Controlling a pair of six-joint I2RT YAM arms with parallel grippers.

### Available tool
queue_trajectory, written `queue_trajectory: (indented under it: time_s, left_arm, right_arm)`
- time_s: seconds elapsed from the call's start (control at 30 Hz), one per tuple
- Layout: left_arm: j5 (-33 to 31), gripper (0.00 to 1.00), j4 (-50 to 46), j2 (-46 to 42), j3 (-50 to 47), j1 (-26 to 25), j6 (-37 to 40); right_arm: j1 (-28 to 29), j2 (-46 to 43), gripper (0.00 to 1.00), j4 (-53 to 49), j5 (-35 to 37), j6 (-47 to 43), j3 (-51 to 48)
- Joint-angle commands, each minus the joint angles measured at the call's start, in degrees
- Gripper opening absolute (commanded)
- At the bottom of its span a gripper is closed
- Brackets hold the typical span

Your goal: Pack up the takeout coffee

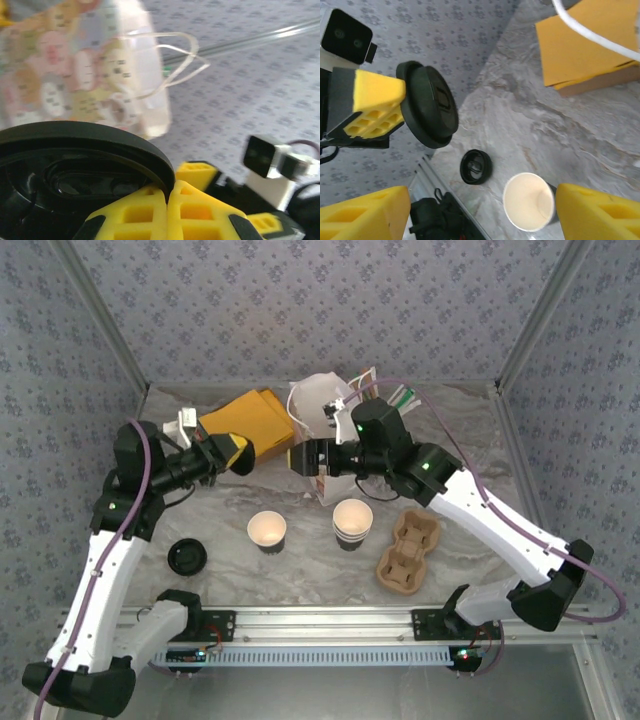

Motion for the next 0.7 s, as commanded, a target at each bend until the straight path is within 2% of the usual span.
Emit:
queue_trajectory:
  time_s: [0.0,0.13,0.37,0.57,0.67]
  left_arm:
    - [7.5,0.02,16.8,0.2,-0.9,0.5,-8.6]
    - [9.5,0.01,28.3,2.0,-2.1,0.5,-15.5]
    - [10.8,0.03,41.0,6.7,0.1,0.3,-23.0]
    - [11.7,0.03,40.7,10.9,7.2,-2.2,-21.4]
    - [12.0,0.02,40.9,13.0,10.2,-4.4,-20.6]
  right_arm:
    - [-0.6,1.5,0.78,7.8,-5.1,4.7,1.3]
    - [-1.9,2.4,0.8,14.1,-7.8,9.6,1.0]
    - [-5.2,3.8,0.84,27.4,-12.9,19.3,0.6]
    - [-7.7,7.1,0.85,35.5,-16.9,26.3,3.4]
    - [-8.6,8.6,0.89,38.5,-18.4,29.0,5.0]
